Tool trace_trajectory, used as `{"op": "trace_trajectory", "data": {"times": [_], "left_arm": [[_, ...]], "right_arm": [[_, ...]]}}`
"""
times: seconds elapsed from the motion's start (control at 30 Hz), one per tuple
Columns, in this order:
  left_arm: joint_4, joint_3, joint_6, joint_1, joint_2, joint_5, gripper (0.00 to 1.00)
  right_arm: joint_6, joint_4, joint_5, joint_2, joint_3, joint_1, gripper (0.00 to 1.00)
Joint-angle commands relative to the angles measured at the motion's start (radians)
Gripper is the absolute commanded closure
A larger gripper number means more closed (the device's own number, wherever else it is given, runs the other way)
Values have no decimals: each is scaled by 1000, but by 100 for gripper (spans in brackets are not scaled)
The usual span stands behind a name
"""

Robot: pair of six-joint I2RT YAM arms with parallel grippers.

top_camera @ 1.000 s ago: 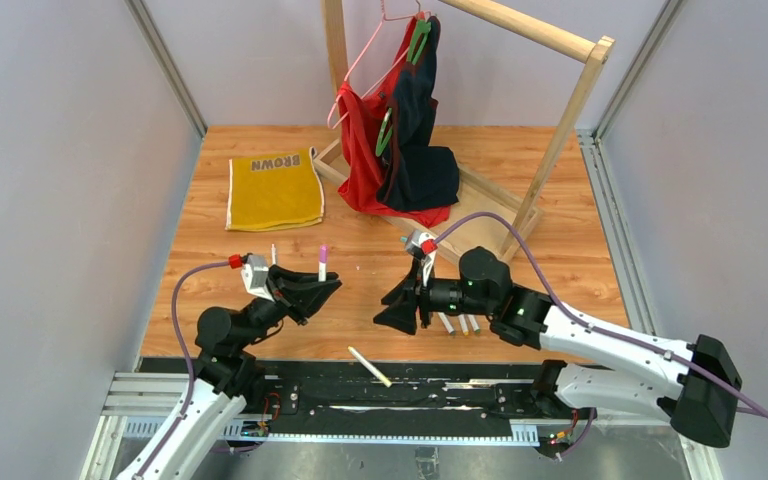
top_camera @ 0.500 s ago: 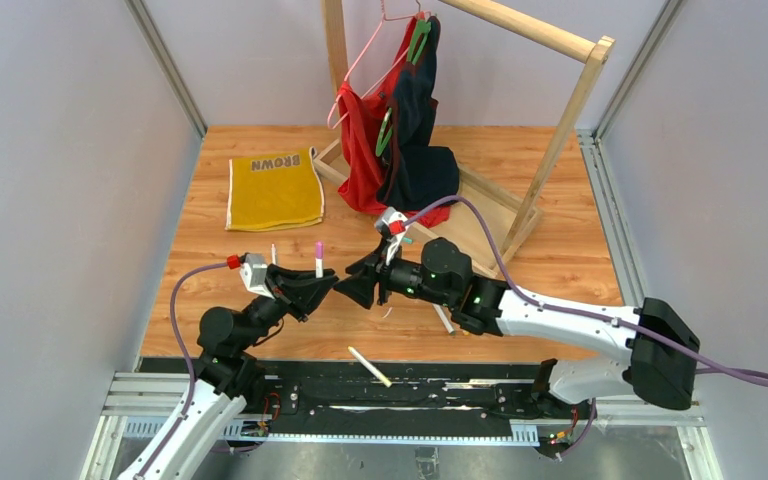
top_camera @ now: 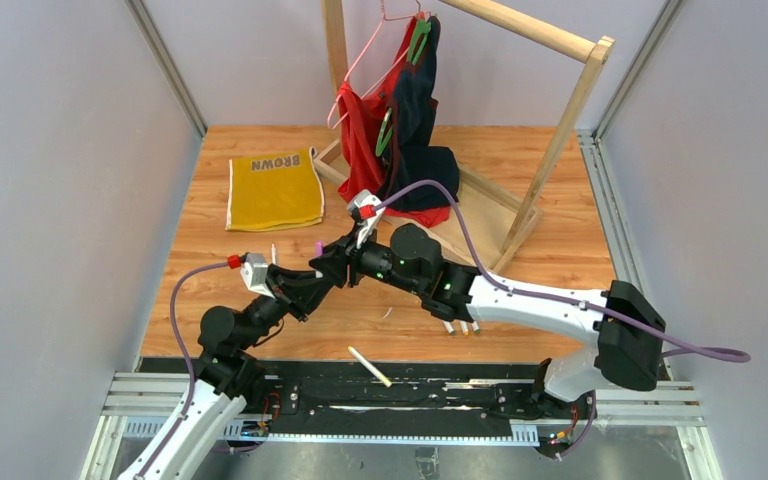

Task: Insert the pens into the pen caps
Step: Place the pen at the center of the board.

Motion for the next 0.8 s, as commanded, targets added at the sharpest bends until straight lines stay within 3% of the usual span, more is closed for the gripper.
{"op": "trace_trajectory", "data": {"times": [0.0,0.23,0.33,0.4,0.5,0.57,0.77], "left_arm": [[1,-3,13,4,-19,-12,100],[-3,-5,17,4,-20,-12,100],[-6,-4,24,4,-10,-15,99],[-6,-3,26,4,0,-15,87],[-25,4,32,4,15,-25,56],[-68,15,49,4,21,-58,42],[-271,63,81,4,21,-300,29]], "right_arm": [[-34,-25,75,42,55,23,63],[-33,-13,128,63,62,25,80],[-42,0,128,61,56,25,98],[-61,2,131,49,47,25,100],[-114,-60,137,5,29,24,99],[-160,-182,144,-31,24,16,99],[-168,-570,140,-126,-45,-51,99]]}}
